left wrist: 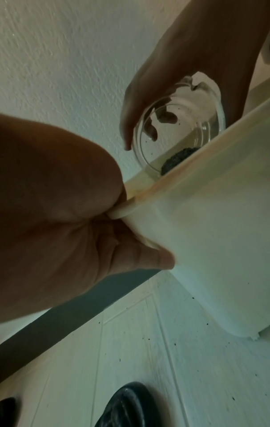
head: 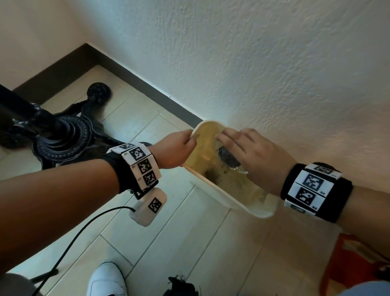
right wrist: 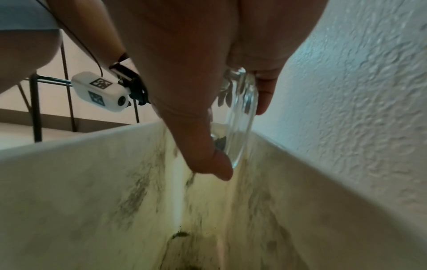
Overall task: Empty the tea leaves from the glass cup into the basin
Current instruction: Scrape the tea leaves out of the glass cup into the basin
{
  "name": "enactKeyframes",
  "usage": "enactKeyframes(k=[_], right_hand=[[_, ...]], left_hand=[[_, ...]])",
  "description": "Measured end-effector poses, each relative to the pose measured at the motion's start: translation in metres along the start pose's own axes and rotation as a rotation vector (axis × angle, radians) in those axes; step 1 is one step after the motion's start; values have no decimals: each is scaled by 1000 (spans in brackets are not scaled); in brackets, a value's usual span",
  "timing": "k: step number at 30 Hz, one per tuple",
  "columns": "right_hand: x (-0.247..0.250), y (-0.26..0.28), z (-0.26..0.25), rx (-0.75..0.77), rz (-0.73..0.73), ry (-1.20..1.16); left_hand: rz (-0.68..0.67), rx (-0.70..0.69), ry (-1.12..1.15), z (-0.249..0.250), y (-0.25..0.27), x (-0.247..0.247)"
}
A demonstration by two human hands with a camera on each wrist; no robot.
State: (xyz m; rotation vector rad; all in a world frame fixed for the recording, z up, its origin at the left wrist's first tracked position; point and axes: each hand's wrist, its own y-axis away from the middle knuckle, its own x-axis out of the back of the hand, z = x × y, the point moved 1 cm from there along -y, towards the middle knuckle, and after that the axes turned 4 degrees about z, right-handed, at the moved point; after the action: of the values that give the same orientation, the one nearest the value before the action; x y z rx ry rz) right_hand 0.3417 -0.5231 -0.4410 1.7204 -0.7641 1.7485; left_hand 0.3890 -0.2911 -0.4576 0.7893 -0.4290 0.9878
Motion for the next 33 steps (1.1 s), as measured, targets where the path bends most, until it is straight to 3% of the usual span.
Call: enactKeyframes(k=[22,25,33], right_hand=[[-12,10,-9,154,35,114],[-11,8,-6,59,67,89],[-17,11,-5,66,51,76]], left_hand=[[-15,69,78,3,1,3],[-14,68,61,3,0,3],[-16,78,70,2,-1,4]])
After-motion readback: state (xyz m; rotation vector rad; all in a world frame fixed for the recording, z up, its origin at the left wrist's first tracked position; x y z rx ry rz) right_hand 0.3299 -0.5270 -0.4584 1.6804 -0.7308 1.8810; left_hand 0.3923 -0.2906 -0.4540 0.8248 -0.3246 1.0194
